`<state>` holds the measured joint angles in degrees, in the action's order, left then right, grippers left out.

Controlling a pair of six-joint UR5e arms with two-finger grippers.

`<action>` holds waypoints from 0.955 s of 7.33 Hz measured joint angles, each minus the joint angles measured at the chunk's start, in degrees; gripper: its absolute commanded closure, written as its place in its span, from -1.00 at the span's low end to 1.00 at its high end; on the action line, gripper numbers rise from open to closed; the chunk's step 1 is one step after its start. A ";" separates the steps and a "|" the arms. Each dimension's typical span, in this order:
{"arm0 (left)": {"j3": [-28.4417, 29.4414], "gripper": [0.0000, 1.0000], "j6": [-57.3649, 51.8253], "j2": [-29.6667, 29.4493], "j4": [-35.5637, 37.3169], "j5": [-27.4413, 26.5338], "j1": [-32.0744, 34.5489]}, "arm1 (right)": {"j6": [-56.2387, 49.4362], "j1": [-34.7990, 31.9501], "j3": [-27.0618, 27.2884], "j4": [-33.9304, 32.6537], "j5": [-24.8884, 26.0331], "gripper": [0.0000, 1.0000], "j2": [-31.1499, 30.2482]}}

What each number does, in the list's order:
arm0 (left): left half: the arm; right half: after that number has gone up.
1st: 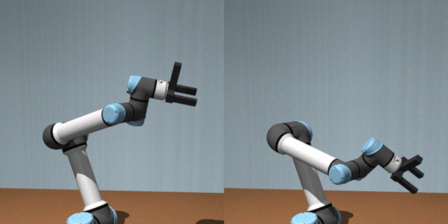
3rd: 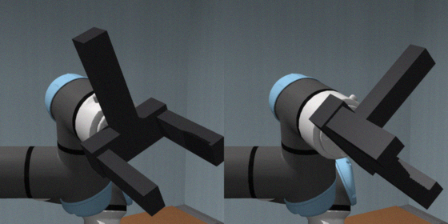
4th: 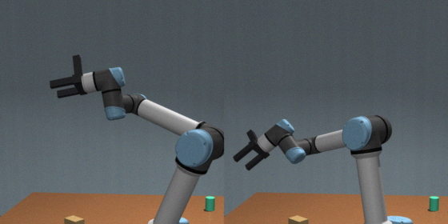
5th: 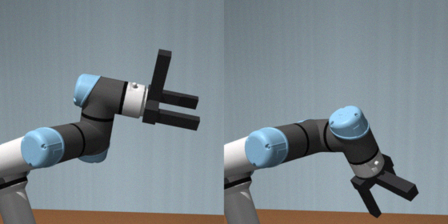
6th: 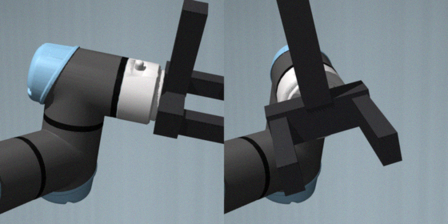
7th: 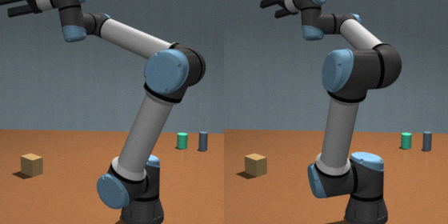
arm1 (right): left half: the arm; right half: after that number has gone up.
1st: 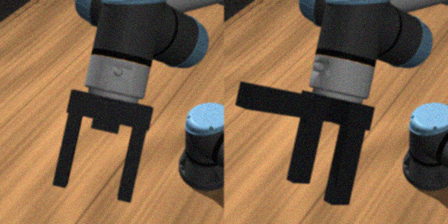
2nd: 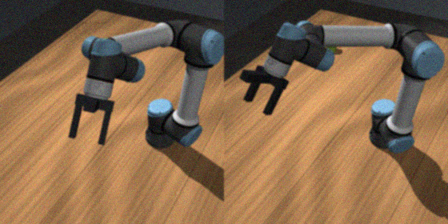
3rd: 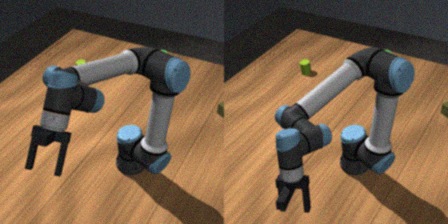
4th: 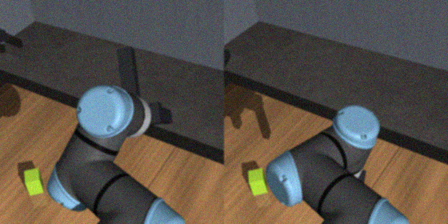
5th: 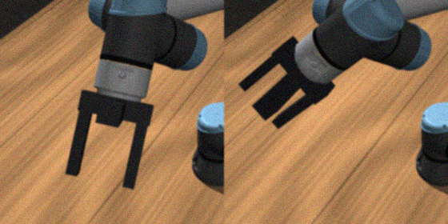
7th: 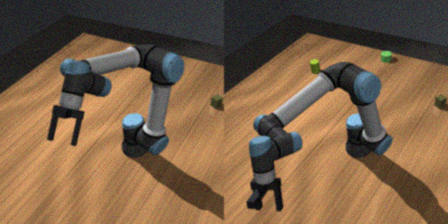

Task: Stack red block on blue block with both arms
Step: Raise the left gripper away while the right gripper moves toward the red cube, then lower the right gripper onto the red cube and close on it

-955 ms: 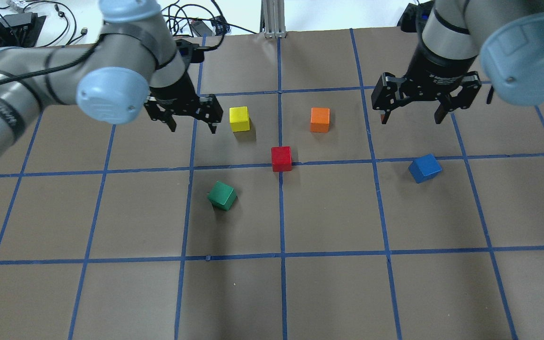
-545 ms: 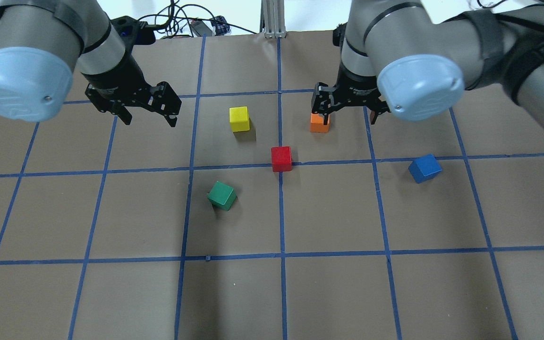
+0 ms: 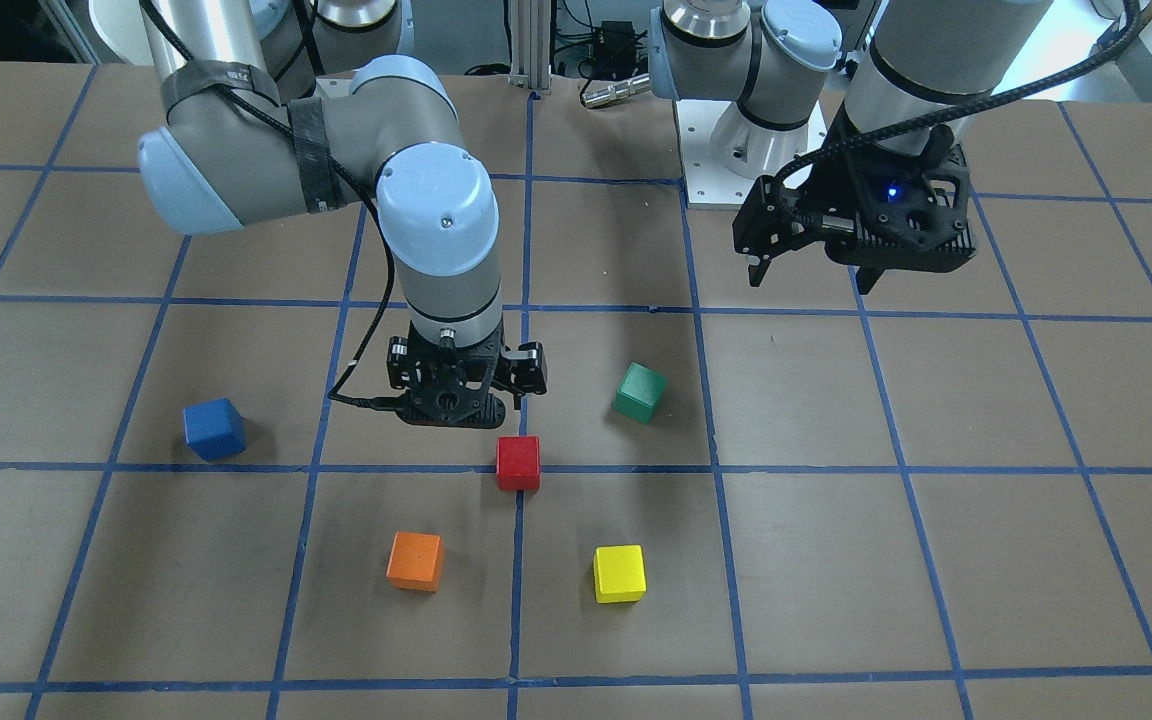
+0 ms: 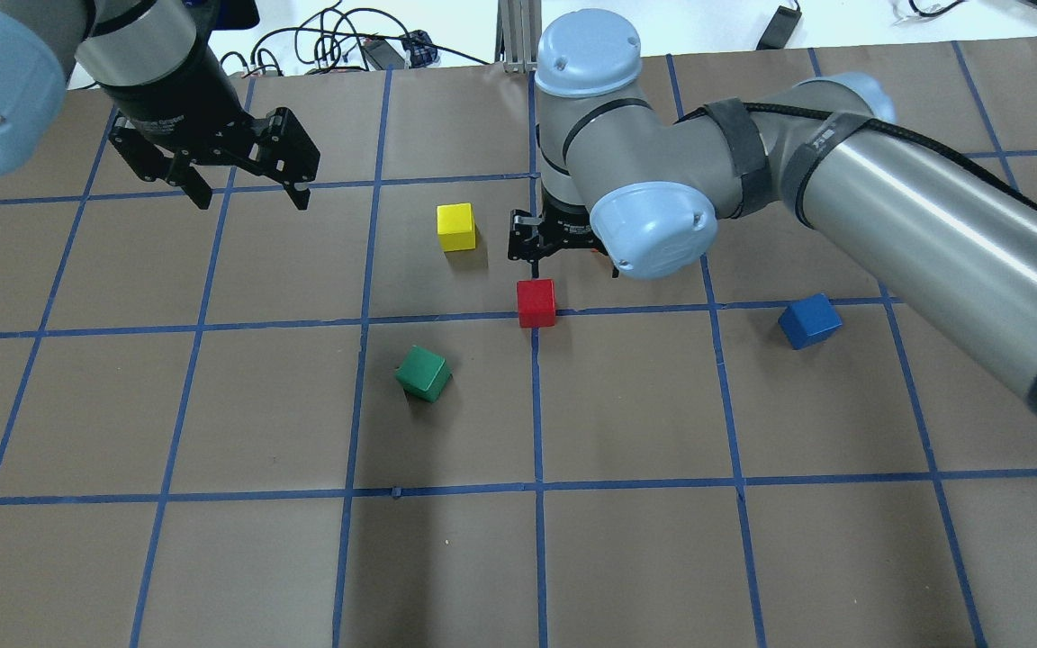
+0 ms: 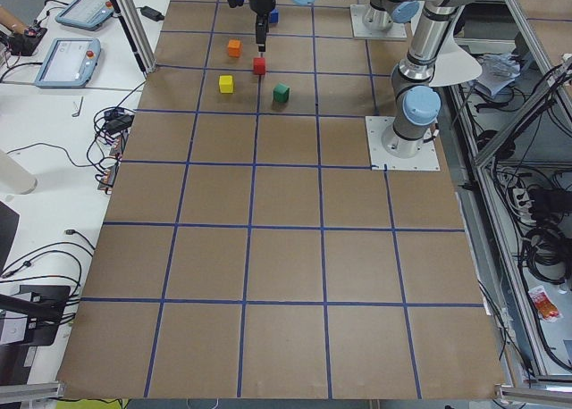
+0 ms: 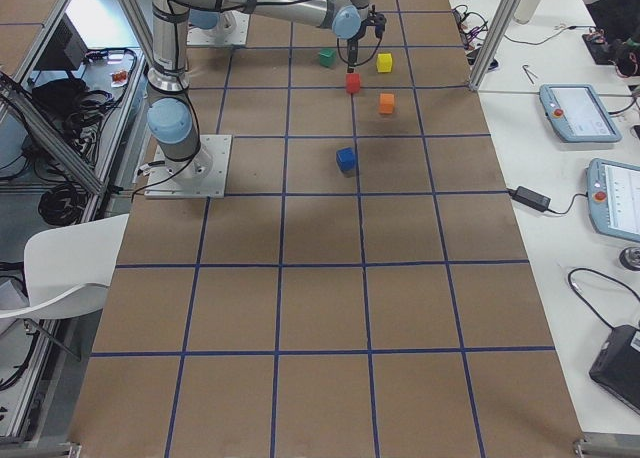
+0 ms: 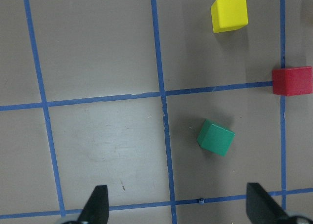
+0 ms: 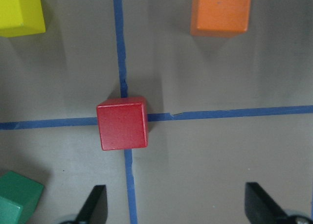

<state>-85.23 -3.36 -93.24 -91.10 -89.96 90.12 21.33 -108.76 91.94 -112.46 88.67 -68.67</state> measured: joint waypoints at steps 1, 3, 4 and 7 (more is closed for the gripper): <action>0.46 -1.00 0.23 -0.17 -0.28 0.11 0.03 | 0.39 -0.42 -0.01 -1.27 -1.11 -1.00 1.61; 0.42 -1.00 0.32 -0.23 -0.38 0.15 0.11 | 1.15 -1.24 -0.01 -4.94 -1.84 -1.00 5.30; 0.30 -1.00 0.35 -0.23 -0.37 0.19 0.12 | 1.56 -1.71 -0.01 -7.11 -1.92 -1.00 7.03; 0.14 -1.00 0.39 -0.16 -0.27 1.04 0.14 | 1.92 -2.39 -0.01 -8.99 -1.85 0.21 9.89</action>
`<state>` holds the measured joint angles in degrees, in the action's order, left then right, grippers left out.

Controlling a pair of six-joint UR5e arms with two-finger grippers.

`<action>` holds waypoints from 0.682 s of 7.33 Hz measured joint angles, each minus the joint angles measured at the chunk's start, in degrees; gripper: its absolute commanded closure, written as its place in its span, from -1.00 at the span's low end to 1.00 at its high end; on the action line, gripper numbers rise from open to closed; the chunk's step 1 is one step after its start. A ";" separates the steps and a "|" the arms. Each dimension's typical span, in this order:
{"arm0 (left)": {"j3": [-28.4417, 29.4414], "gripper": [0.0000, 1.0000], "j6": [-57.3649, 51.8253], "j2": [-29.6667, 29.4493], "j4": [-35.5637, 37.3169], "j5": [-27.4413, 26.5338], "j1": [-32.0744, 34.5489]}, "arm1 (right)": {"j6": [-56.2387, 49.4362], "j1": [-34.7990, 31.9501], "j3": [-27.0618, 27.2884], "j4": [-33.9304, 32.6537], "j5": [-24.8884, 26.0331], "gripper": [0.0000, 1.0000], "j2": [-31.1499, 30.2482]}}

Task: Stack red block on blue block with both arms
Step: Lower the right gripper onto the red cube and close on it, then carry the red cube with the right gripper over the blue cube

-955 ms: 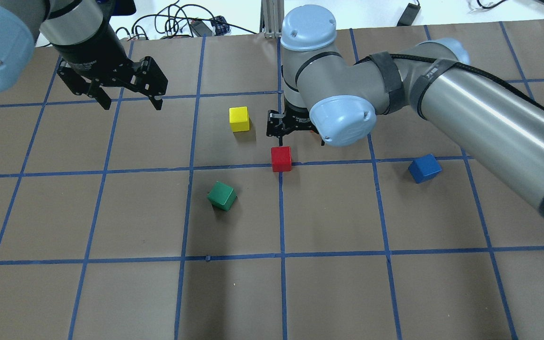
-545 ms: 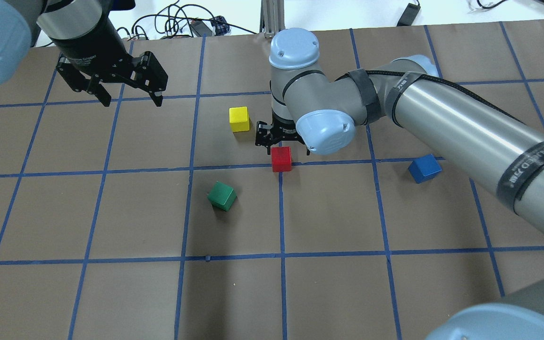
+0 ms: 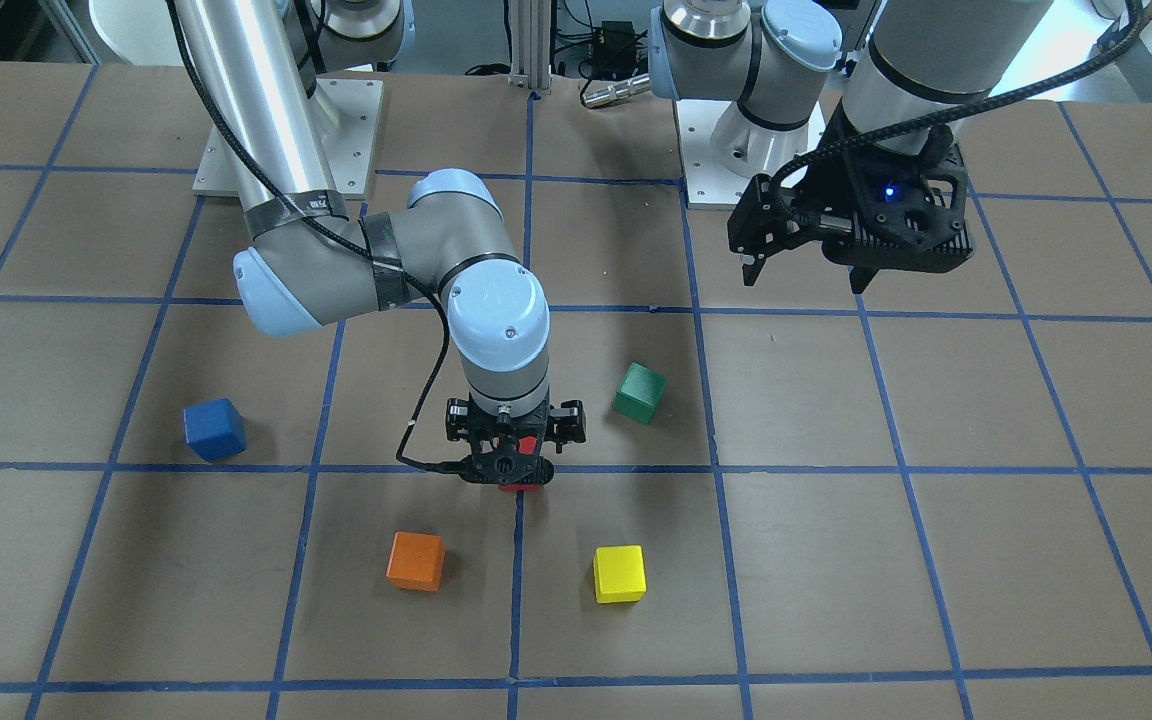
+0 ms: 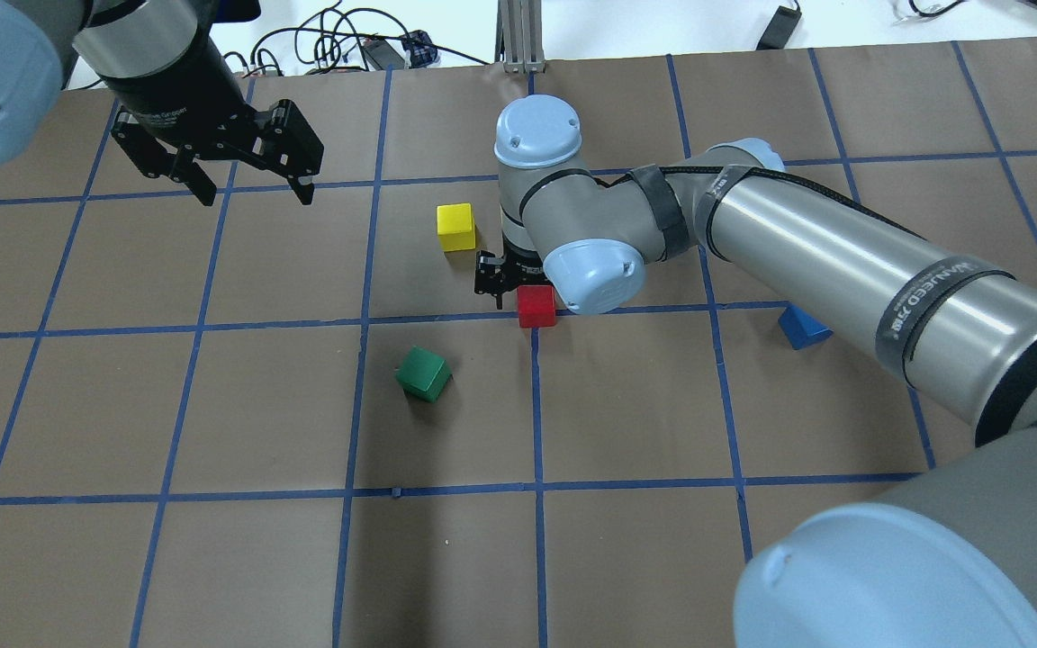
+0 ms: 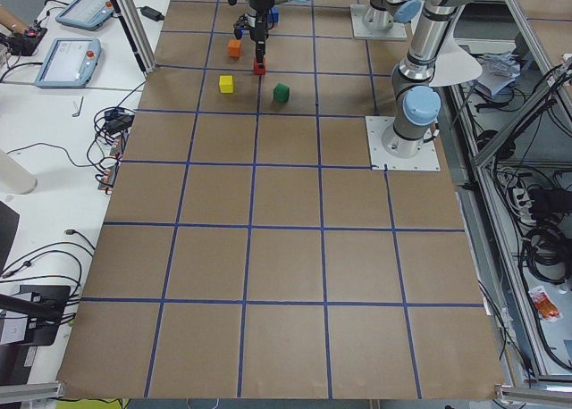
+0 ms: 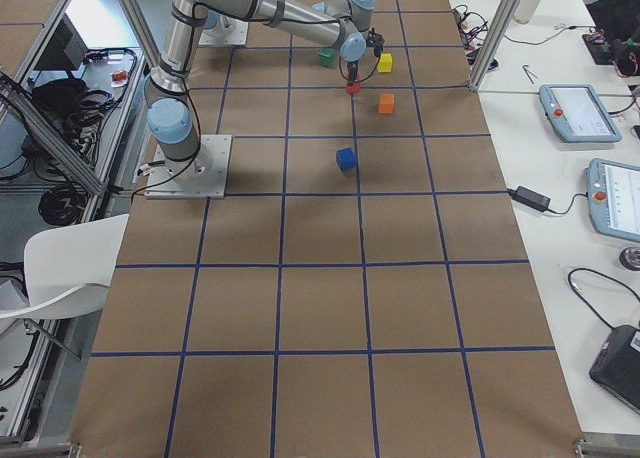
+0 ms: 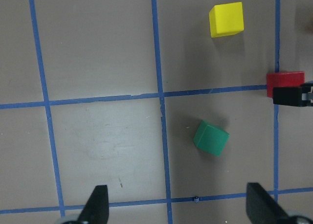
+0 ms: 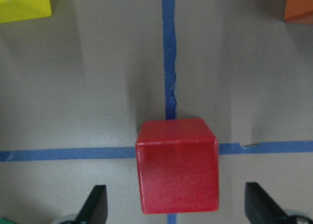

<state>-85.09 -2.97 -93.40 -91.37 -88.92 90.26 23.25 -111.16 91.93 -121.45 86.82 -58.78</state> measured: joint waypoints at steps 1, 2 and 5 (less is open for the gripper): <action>0.00 -1.00 -0.12 -0.03 0.05 0.09 0.00 | 0.01 -0.02 0.00 -0.07 0.01 0.98 0.38; 0.01 -1.00 -0.03 0.01 0.06 0.08 0.00 | -0.19 -0.03 -0.02 -0.09 0.01 1.00 0.49; -0.10 -1.00 -0.09 0.31 0.09 0.00 0.00 | -0.83 0.22 -2.25 1.02 0.11 1.00 0.23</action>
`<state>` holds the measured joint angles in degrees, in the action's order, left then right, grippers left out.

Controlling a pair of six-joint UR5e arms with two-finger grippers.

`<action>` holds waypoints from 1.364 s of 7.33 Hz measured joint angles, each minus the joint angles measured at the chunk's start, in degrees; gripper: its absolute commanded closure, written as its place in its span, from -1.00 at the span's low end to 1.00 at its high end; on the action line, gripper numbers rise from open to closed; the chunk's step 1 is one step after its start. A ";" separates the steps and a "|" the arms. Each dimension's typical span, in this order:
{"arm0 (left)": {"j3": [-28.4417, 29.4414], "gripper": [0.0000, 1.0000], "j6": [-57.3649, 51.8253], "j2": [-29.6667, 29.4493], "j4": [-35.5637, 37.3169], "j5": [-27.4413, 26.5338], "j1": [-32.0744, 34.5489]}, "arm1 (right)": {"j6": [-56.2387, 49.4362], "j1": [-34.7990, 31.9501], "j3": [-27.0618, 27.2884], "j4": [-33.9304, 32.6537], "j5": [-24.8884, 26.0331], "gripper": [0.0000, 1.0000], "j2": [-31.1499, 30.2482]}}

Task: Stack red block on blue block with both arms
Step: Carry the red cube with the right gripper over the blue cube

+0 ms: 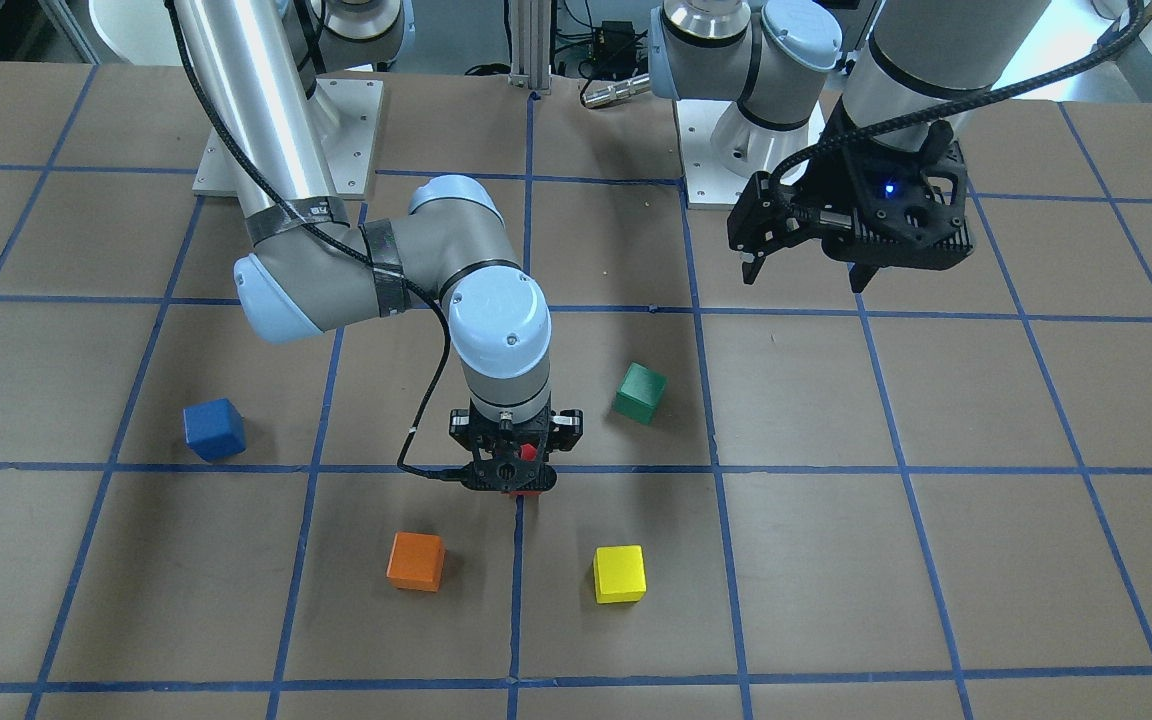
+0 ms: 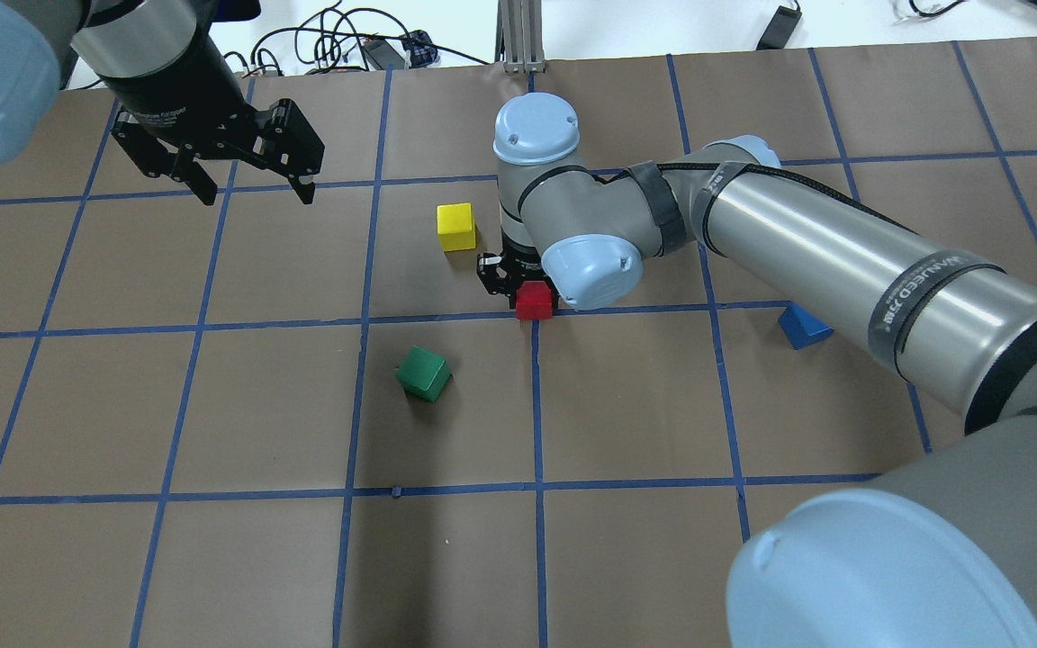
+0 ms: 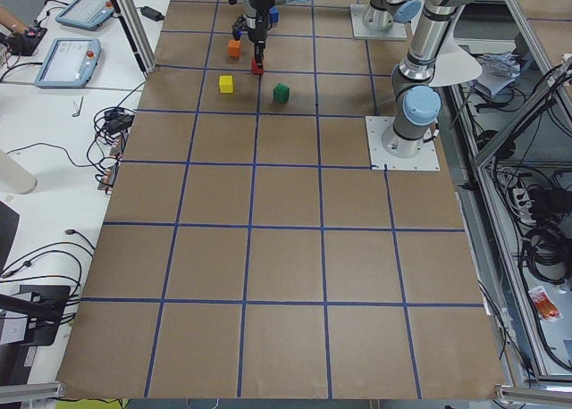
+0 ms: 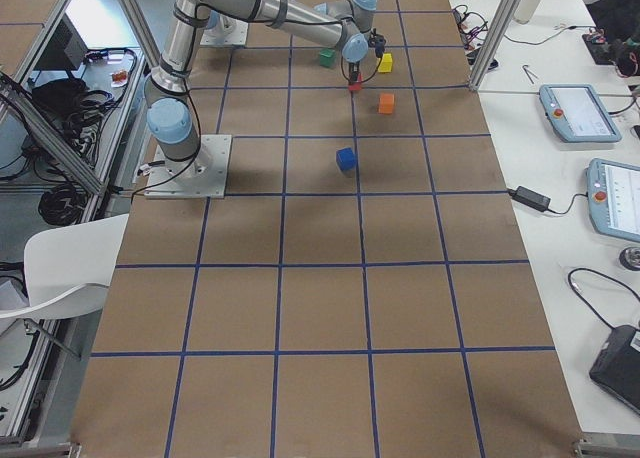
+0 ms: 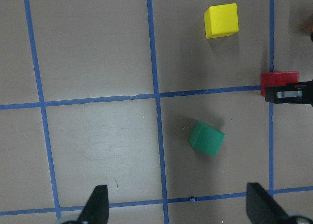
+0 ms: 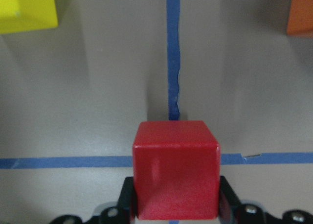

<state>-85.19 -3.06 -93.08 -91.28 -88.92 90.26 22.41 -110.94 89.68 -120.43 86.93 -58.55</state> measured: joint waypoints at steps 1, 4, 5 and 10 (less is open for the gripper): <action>-0.11 -1.00 -0.03 0.14 -0.01 0.03 0.00 | -0.06 0.36 -2.25 3.05 0.26 1.00 -0.88; -0.17 -1.00 0.12 0.01 0.00 0.12 0.02 | -2.09 5.36 -4.82 16.09 0.77 1.00 -8.49; -0.16 -1.00 0.18 0.00 -0.01 0.14 0.05 | -6.20 8.80 -4.25 19.50 0.63 1.00 -11.35; -0.24 -1.00 0.34 0.07 0.63 0.43 0.13 | -36.96 28.68 7.97 23.67 0.94 1.00 -23.01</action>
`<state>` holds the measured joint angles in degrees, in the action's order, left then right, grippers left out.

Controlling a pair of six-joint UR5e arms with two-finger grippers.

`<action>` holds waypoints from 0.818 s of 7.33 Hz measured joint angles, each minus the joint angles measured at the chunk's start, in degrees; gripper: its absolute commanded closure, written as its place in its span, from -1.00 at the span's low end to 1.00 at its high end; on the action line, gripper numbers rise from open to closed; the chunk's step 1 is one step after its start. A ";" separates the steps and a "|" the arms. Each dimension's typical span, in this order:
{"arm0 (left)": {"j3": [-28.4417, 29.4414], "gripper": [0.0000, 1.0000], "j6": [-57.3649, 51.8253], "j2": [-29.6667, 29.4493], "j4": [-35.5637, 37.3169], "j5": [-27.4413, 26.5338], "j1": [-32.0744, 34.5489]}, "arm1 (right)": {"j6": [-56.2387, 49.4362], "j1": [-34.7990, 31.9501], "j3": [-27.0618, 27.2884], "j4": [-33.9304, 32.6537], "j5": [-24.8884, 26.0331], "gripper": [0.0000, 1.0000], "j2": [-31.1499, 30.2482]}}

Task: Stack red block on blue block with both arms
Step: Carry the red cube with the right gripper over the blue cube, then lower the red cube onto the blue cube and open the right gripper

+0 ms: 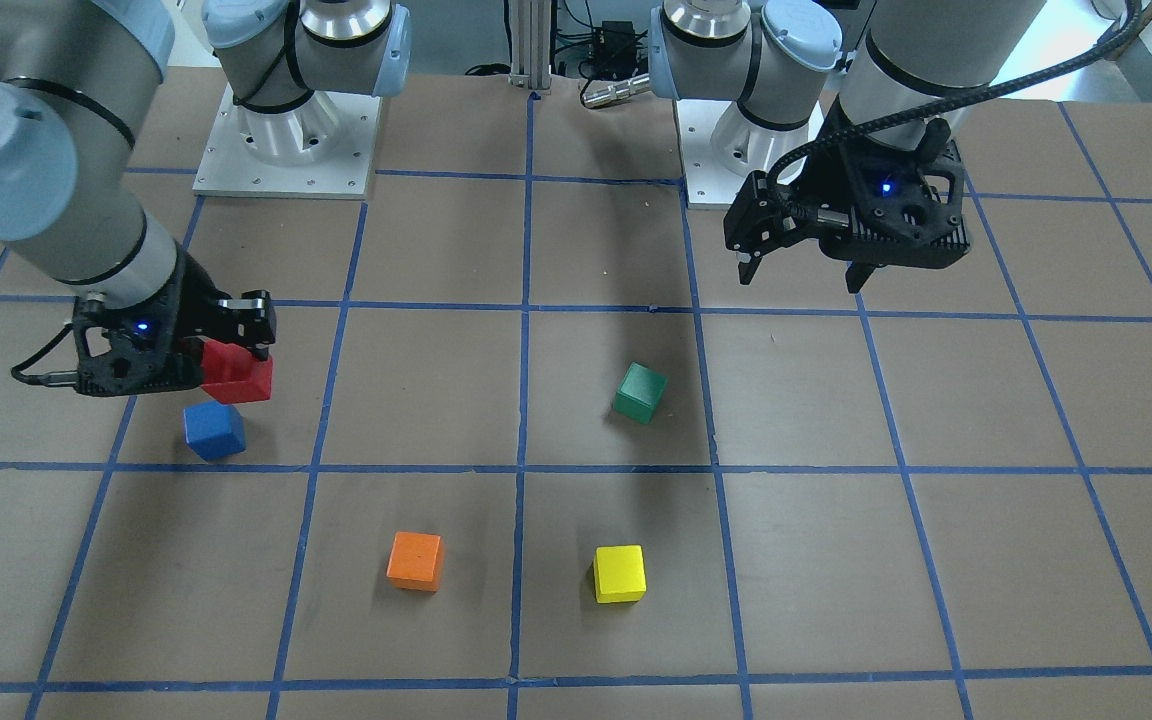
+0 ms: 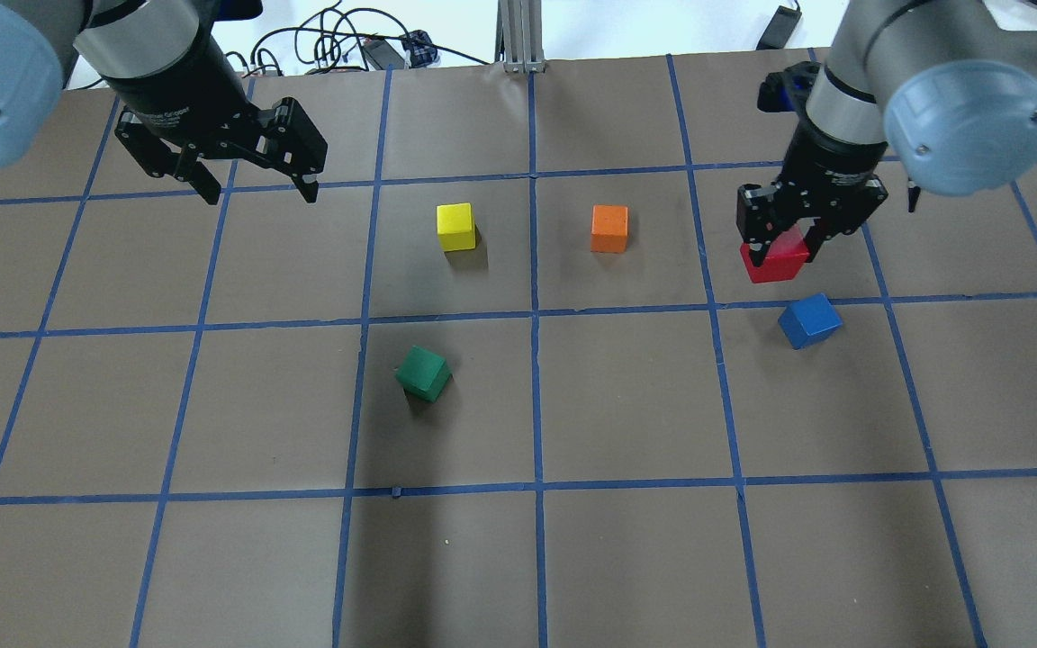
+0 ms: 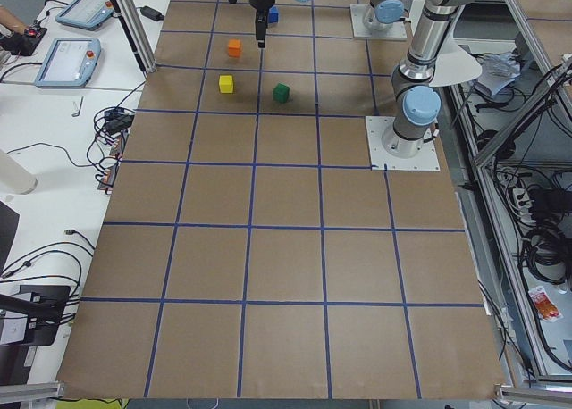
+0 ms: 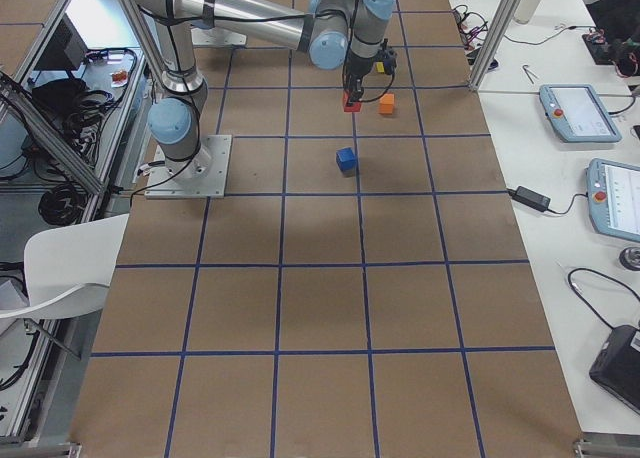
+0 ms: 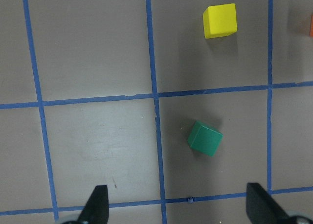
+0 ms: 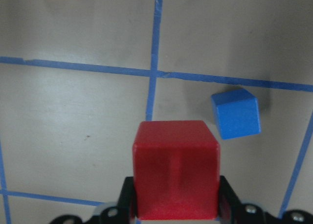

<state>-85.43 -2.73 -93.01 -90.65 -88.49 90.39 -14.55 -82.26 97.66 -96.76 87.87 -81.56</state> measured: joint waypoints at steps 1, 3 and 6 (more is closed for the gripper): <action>-0.07 -1.00 -0.05 -0.03 0.08 0.02 -0.02 | -5.97 3.65 1.87 -0.62 -0.04 1.00 -0.51; -0.09 -1.00 -0.02 0.08 0.14 0.06 -0.03 | -13.92 7.82 5.70 -6.41 -0.05 1.00 -0.45; -0.12 -1.00 0.02 -0.03 0.15 0.09 -0.04 | -15.68 8.73 13.81 -20.80 -0.31 1.00 0.12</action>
<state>-85.56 -2.70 -93.04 -90.50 -88.40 90.35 -30.23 -73.54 111.47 -117.56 87.56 -81.44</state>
